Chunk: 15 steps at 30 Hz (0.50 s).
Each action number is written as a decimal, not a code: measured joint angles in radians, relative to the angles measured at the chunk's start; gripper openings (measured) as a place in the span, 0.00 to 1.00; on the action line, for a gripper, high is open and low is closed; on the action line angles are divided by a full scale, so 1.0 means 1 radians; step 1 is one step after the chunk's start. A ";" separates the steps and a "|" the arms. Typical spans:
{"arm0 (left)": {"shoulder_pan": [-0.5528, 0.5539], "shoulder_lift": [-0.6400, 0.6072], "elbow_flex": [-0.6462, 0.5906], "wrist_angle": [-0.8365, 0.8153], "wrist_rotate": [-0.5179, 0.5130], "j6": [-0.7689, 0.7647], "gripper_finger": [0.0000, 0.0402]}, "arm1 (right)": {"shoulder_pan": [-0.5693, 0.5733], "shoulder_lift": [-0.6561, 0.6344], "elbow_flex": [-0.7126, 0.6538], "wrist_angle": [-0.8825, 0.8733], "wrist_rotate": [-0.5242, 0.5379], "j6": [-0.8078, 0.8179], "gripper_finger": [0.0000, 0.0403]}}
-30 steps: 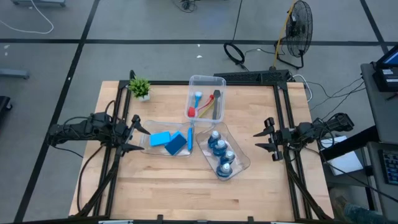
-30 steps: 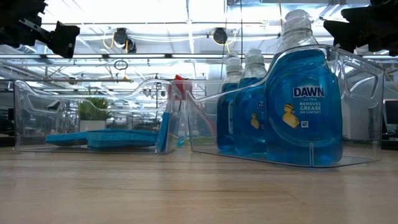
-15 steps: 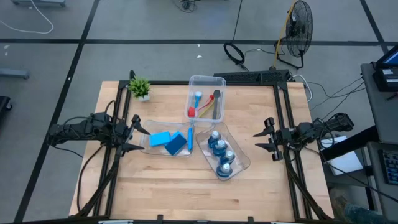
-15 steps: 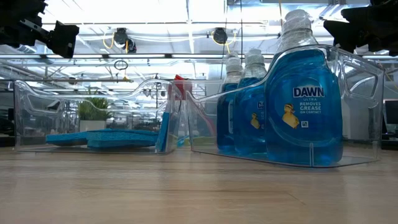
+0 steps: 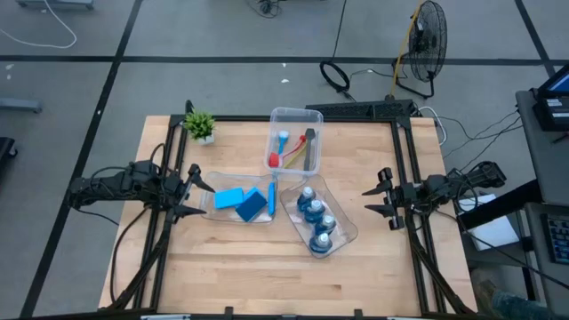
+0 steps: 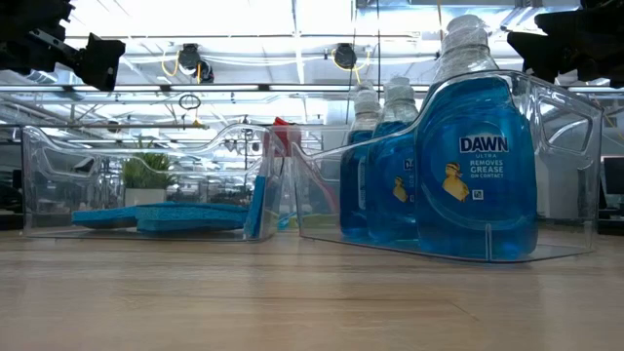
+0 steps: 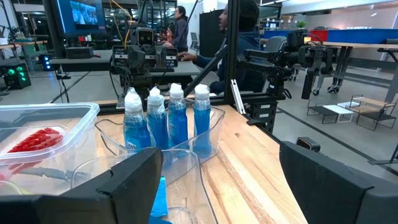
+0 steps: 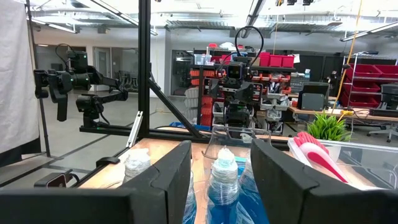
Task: Pick & Place Kitchen Sink Supplies
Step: Return to Home Position
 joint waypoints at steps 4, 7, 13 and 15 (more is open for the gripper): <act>0.000 0.000 0.000 0.000 0.000 0.000 0.81 | 0.000 0.000 0.000 0.000 0.000 0.000 0.39; 0.000 0.000 0.000 0.000 0.000 0.000 0.79 | 0.000 0.000 0.000 0.000 0.000 0.000 0.39; 0.000 0.000 0.000 0.000 0.000 0.000 0.77 | 0.000 0.000 0.000 0.000 0.000 0.000 0.39; 0.000 0.000 0.000 0.000 0.000 0.000 0.76 | 0.000 0.000 0.000 0.000 0.000 0.000 0.39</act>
